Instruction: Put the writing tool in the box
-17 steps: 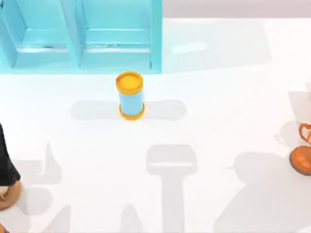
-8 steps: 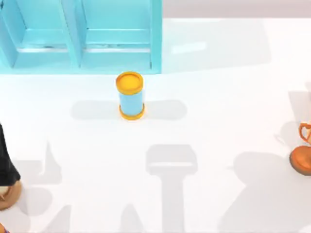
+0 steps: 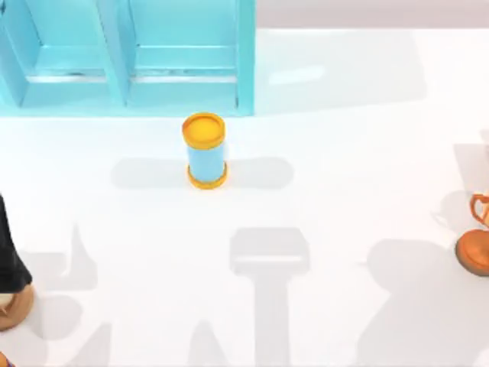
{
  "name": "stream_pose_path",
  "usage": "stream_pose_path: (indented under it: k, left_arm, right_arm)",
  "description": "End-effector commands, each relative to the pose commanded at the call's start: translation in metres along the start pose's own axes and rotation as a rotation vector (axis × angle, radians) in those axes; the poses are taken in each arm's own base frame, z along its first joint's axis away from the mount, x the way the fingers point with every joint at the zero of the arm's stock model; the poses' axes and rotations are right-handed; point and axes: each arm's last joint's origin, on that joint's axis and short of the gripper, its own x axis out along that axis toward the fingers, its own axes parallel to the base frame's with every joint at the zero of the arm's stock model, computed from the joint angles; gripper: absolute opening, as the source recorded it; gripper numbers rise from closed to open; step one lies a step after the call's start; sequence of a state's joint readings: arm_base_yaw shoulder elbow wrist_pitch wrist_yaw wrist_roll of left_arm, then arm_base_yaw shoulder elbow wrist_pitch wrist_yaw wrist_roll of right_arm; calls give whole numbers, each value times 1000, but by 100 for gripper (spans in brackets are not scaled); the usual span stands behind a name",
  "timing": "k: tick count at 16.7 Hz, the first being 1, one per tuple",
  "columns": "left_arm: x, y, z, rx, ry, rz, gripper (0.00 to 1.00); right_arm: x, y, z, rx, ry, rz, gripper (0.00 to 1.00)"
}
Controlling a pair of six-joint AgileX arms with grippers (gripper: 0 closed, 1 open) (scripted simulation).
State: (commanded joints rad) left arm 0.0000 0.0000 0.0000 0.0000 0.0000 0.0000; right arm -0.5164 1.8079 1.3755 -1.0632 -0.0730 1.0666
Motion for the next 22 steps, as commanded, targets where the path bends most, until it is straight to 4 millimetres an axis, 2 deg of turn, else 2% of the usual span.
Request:
stream_pose_path:
  k: [7, 12, 22]
  left_arm:
    - [0, 0, 0, 0, 0, 0, 100]
    - [0, 0, 0, 0, 0, 0, 100]
    - [0, 0, 0, 0, 0, 0, 100]
  right_arm:
    - [23, -2, -8, 3, -1, -2, 0]
    - [24, -2, -9, 5, 0, -3, 0]
    - [24, -2, -9, 5, 0, -3, 75]
